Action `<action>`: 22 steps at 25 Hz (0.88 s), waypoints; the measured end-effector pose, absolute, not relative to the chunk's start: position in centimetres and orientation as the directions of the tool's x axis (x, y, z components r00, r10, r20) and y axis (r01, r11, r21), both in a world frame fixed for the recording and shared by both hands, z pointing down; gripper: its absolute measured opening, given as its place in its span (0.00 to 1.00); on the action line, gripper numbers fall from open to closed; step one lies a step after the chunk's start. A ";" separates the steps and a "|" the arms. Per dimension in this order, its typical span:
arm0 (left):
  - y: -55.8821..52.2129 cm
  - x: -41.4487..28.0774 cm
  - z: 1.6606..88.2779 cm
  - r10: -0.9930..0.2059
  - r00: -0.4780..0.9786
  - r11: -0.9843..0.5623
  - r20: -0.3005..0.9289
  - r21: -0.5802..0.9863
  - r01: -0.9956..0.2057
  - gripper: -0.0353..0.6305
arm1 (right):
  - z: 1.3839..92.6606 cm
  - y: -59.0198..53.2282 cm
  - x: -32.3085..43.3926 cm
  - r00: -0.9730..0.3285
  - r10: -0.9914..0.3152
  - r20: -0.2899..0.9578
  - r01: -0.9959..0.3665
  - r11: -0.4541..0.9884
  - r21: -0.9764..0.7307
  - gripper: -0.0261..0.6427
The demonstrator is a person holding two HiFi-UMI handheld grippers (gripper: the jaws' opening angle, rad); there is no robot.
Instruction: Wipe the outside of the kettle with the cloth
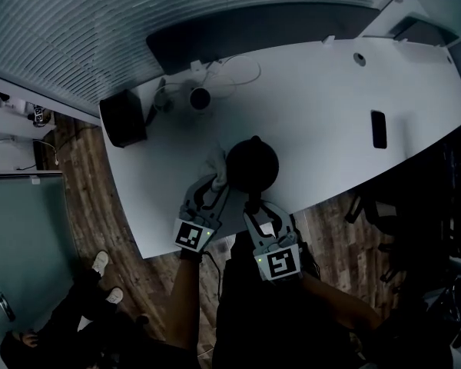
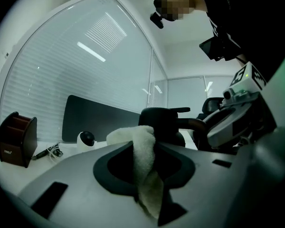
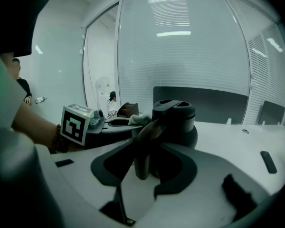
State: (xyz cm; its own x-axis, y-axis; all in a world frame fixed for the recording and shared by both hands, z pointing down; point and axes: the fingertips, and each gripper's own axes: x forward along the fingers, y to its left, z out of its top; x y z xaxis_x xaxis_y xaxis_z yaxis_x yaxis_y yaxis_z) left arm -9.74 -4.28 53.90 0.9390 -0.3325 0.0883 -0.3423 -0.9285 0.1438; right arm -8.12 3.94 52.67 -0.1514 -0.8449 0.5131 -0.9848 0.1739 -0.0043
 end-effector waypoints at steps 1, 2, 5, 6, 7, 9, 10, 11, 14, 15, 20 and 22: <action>-4.1 -9.8 54.1 -0.327 0.941 -0.931 0.089 0.140 -0.337 0.22 | 52.7 4.1 -8.0 -0.161 -0.846 0.509 -0.983 0.183 -0.006 0.25; -3.7 -9.8 54.4 -0.318 0.943 -0.936 0.093 0.130 -0.328 0.22 | 52.6 4.2 -7.8 -0.171 -0.845 0.506 -0.981 0.193 -0.008 0.25; -2.7 -9.7 56.0 -0.284 0.951 -0.948 0.120 0.111 -0.297 0.22 | 52.6 4.7 -7.4 -0.196 -0.841 0.504 -0.975 0.220 -0.011 0.24; -2.5 -9.7 56.5 -0.276 0.953 -0.950 0.128 0.116 -0.290 0.22 | 52.6 4.8 -7.3 -0.203 -0.840 0.503 -0.974 0.228 -0.013 0.24; -2.5 -9.7 57.0 -0.270 0.954 -0.951 0.134 0.119 -0.286 0.22 | 52.6 4.8 -7.2 -0.210 -0.839 0.503 -0.972 0.235 -0.014 0.24; -2.5 -9.6 58.0 -0.259 0.955 -0.953 0.143 0.123 -0.276 0.22 | 52.7 4.9 -7.2 -0.219 -0.836 0.502 -0.969 0.247 -0.012 0.24; -2.4 -9.7 58.5 -0.251 0.956 -0.955 0.149 0.124 -0.270 0.22 | 52.7 4.9 -7.2 -0.223 -0.836 0.502 -0.968 0.250 -0.012 0.24; -2.2 -9.7 59.1 -0.242 0.957 -0.957 0.158 0.124 -0.263 0.22 | 52.7 4.9 -7.2 -0.225 -0.836 0.501 -0.968 0.251 -0.014 0.24; -2.0 -9.7 59.9 -0.229 0.961 -0.958 0.153 0.139 -0.251 0.22 | 52.8 5.0 -7.1 -0.230 -0.836 0.498 -0.967 0.256 -0.017 0.24; -2.1 -10.0 59.2 -0.239 0.962 -0.954 0.130 0.154 -0.258 0.22 | 52.8 5.1 -7.0 -0.235 -0.836 0.496 -0.965 0.261 -0.018 0.24; -3.0 -12.5 52.1 -0.259 0.965 -0.955 0.048 0.134 -0.263 0.22 | 52.6 5.8 -6.2 -0.302 -0.836 0.459 -0.944 0.328 -0.025 0.23; -2.9 -12.5 50.1 -0.219 0.974 -0.972 0.058 0.070 -0.222 0.22 | 52.6 6.1 -5.9 -0.329 -0.827 0.457 -0.934 0.356 -0.028 0.23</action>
